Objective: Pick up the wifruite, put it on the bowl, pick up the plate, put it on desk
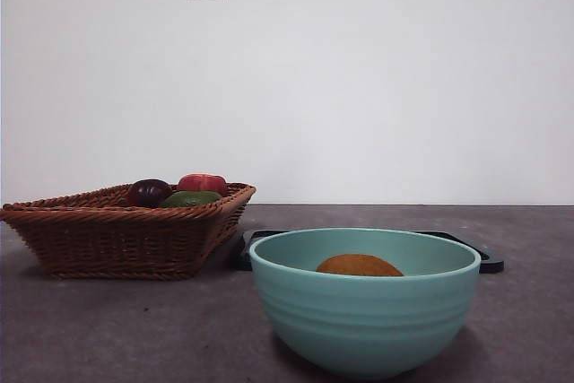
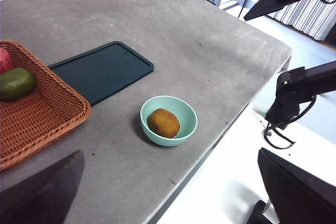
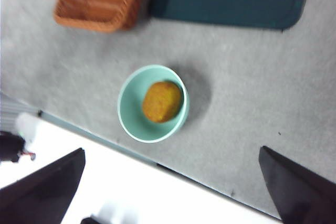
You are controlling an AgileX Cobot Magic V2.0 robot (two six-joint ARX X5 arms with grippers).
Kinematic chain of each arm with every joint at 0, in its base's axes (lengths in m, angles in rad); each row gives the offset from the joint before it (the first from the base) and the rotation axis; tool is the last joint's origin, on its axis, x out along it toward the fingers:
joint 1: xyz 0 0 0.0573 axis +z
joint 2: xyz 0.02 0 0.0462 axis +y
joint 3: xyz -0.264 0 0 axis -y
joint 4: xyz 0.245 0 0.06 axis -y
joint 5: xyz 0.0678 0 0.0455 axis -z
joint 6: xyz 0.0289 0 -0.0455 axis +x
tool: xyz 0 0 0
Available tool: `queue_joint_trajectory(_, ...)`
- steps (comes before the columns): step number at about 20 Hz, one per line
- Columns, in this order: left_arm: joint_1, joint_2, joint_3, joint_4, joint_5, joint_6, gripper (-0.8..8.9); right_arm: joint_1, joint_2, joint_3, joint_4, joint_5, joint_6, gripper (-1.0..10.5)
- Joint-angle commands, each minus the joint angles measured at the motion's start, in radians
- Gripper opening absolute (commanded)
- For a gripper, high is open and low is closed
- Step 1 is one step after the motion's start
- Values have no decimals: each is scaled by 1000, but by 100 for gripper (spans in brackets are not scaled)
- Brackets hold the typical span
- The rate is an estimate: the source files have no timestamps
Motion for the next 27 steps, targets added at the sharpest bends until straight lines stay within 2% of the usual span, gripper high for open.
queue_joint_trajectory(1,-10,-1,11,11,-2,1,530,37,52,18,-28,27,-30,556)
queue_joint_trajectory(6,-10,-1,11,11,-2,2,530,177,167,18,-12,176,-21,556)
queue_joint_trajectory(10,-10,-1,11,11,-2,2,530,297,256,11,16,247,7,556)
queue_joint_trajectory(16,-10,-1,11,11,-2,2,530,394,322,-41,49,297,35,556)
queue_joint_trajectory(21,-10,-1,11,11,-2,2,530,444,342,-156,204,311,87,556)
queue_joint_trajectory(27,-10,-1,11,11,-2,1,530,447,359,-293,380,308,148,556)
